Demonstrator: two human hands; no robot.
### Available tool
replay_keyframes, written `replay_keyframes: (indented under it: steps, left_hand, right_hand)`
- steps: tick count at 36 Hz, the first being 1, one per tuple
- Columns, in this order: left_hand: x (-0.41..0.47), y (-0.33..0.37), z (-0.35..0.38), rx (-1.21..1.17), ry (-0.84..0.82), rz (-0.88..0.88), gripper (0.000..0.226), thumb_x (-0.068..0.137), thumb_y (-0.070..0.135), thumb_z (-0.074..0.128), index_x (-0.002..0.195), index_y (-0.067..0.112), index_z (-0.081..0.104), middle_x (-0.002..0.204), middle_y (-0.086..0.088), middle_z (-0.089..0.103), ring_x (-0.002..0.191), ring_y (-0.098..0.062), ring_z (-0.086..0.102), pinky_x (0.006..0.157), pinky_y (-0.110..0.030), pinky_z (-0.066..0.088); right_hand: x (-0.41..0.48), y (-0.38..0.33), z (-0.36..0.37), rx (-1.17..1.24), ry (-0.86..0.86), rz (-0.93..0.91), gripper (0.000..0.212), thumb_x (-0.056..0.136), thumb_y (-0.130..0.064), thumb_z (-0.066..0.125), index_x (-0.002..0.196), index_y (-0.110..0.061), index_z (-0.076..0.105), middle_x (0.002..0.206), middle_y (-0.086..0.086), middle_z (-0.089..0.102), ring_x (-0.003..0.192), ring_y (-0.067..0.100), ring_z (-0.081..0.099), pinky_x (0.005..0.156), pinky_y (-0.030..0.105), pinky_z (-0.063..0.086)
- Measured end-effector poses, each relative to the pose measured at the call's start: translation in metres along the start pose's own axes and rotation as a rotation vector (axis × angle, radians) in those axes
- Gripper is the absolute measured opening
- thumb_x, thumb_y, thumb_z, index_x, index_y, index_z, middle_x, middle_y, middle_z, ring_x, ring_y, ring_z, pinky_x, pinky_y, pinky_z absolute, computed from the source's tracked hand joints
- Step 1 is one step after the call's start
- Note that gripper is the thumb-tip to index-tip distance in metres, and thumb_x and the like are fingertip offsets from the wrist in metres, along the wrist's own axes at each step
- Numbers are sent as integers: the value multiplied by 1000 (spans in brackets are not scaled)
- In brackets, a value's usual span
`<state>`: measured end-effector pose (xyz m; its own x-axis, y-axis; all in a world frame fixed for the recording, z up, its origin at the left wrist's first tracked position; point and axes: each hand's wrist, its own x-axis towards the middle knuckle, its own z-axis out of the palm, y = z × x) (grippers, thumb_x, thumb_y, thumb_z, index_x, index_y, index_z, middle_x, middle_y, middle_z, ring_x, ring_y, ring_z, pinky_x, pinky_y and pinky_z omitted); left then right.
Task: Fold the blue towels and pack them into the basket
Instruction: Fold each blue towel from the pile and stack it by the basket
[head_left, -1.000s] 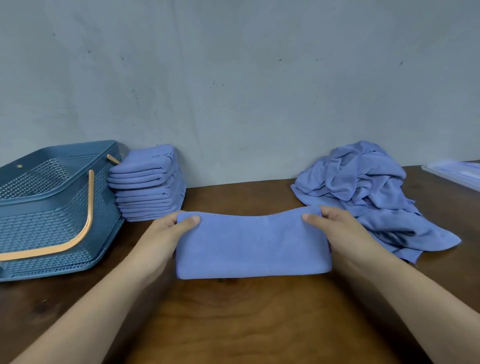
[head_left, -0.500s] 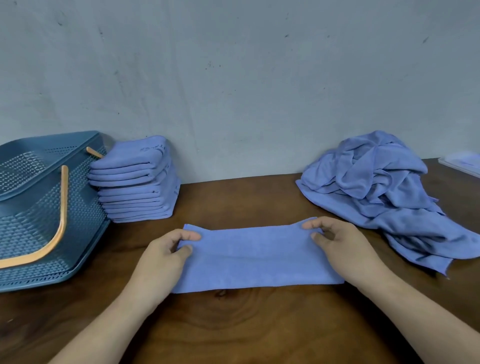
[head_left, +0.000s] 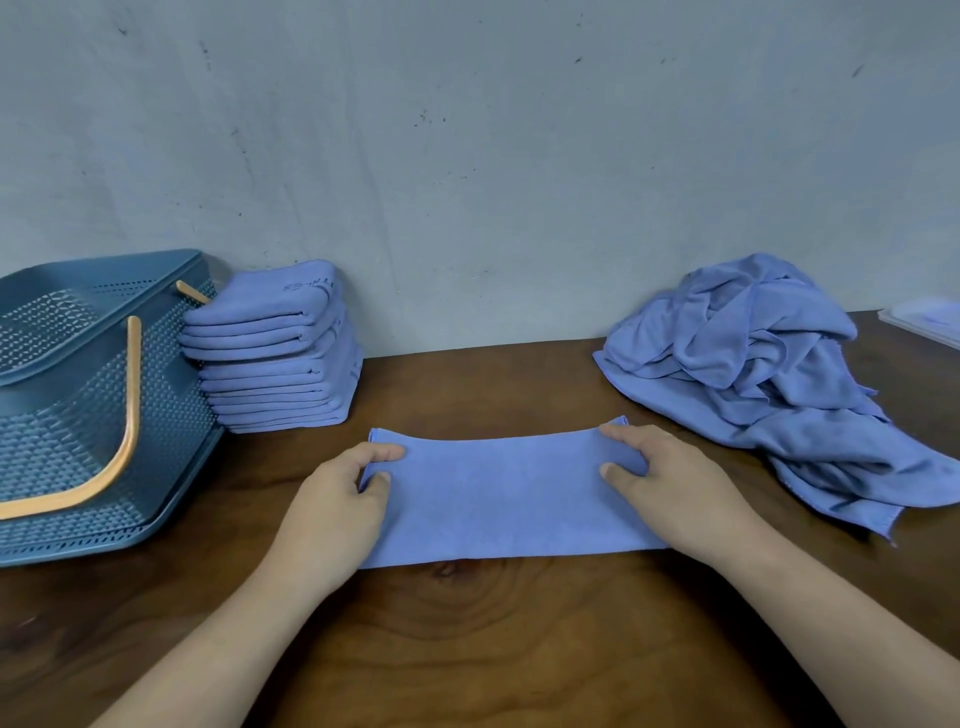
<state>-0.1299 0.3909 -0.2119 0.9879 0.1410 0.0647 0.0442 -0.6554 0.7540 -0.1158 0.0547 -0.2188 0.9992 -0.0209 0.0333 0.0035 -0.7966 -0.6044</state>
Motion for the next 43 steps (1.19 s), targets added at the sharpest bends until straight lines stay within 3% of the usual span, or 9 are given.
replay_keyframes:
  steps: [4,8,13,16,19,23,26,29,43]
  left_hand:
    - [-8,8,-4,58,-36,56,42,103,39,63,145,40,58,149,19,53,127,3,48,99,-19,35]
    - [-10,5,0,300,-53,160,67,99,58,63,160,38,42,162,20,39,146,-5,42,108,-23,38]
    - [-5,4,-2,518,-44,182,80,96,72,53,164,38,28,169,16,25,143,-11,46,104,-31,51]
    - [-9,10,-2,726,40,197,78,100,70,47,165,35,22,173,7,16,146,-18,40,105,-32,50]
    - [-12,21,8,623,95,426,57,104,55,45,157,32,42,168,7,30,142,-19,43,109,-40,49]
    - [-11,35,33,492,-269,455,61,107,64,34,164,42,29,174,17,17,160,-5,13,130,-35,13]
    - [-6,26,38,639,-442,448,69,103,74,22,166,50,2,175,21,-11,159,-2,-17,132,-41,-6]
    - [-1,14,30,645,-456,443,71,100,79,20,163,56,-4,172,24,-20,155,1,-27,131,-39,-10]
    - [20,-9,-26,646,-609,270,97,74,103,34,155,70,-7,164,39,-25,146,17,-31,129,-40,-14]
  right_hand:
    - [-3,-2,0,-135,23,-32,53,104,-44,55,156,-43,44,157,-21,44,137,10,51,101,29,45]
    - [0,6,2,-228,56,-21,50,100,-62,50,149,-50,46,146,-14,51,121,21,62,95,42,54]
    - [-4,5,3,-435,109,13,53,99,-70,43,147,-47,46,136,-12,49,102,25,67,78,38,56]
    - [-9,-8,4,-596,244,-100,54,101,-61,45,152,-43,48,140,-9,49,109,20,63,70,32,56]
    - [-12,-35,12,-468,168,-293,50,103,-57,46,152,-46,47,153,-13,44,133,18,49,94,36,52]
    - [-14,-53,38,-397,-180,-294,68,103,-74,27,164,-48,18,176,-13,7,162,15,5,129,44,14]
    - [-17,-46,40,-471,-199,-315,71,102,-77,19,165,-50,4,176,-12,-9,163,17,-9,131,45,2]
    - [-19,-38,30,-459,-227,-297,76,96,-85,21,164,-55,1,174,-15,-15,162,13,-15,131,39,-2]
    - [-9,-4,-7,-415,-367,-111,107,71,-105,29,160,-59,-10,169,-25,-26,159,7,-22,131,40,-5]
